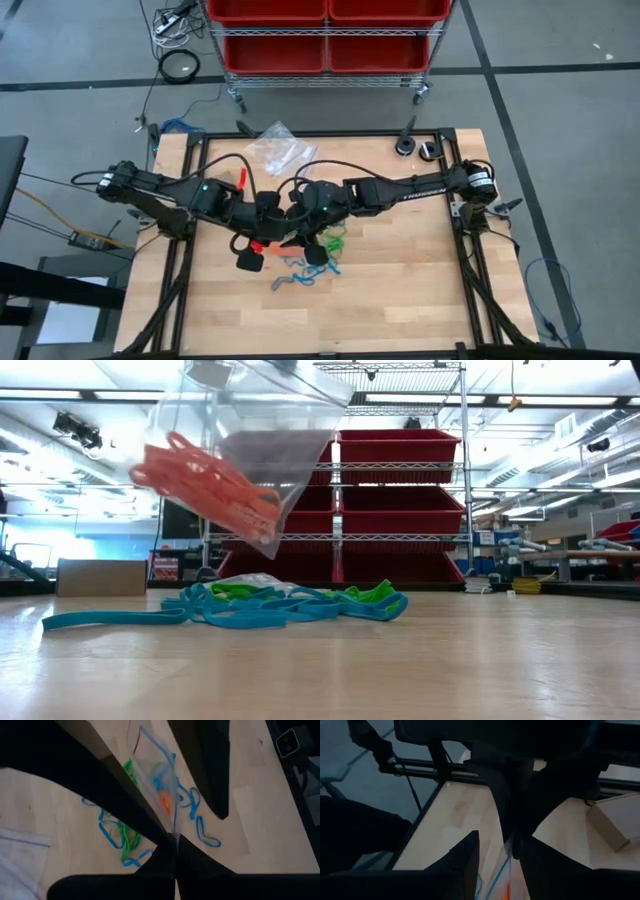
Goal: Sort rubber bands
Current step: Close the transparent zip bag
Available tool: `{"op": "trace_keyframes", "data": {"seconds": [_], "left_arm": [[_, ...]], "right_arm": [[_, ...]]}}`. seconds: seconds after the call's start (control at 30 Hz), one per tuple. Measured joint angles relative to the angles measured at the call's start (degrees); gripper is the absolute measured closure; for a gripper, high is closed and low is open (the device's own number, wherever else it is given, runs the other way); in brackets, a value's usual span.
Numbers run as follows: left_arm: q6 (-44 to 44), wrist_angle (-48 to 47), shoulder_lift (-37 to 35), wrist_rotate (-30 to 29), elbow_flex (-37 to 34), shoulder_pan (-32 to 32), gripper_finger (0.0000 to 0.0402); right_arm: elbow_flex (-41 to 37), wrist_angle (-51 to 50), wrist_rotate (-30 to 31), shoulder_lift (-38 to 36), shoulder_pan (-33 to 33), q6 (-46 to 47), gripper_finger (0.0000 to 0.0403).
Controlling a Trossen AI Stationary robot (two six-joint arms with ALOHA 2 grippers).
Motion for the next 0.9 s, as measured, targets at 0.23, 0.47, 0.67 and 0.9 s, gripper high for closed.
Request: {"op": "trace_keyframes", "data": {"seconds": [0.23, 0.47, 0.67, 0.9], "left_arm": [[-0.1, 1.0, 0.0, 0.9, -0.1, 0.1, 0.0400], [-0.1, 2.4, 0.0, 1.6, -0.1, 0.1, 0.0400], [0.1, 3.5, 0.0, 1.5, -0.1, 0.1, 0.0400], [-0.1, 3.1, 0.0, 1.2, -0.1, 0.2, 0.0400]], "right_arm": [[0.1, -1.7, 4.1, -0.2, 0.3, -2.5, 0.0277], [0.2, -2.7, 6.5, -0.2, 0.6, -3.2, 0.0276], [0.2, -4.5, 7.9, 0.1, 0.7, -3.2, 0.0275], [0.2, -6.9, 7.9, 0.1, 0.7, -3.3, 0.0278]]}}
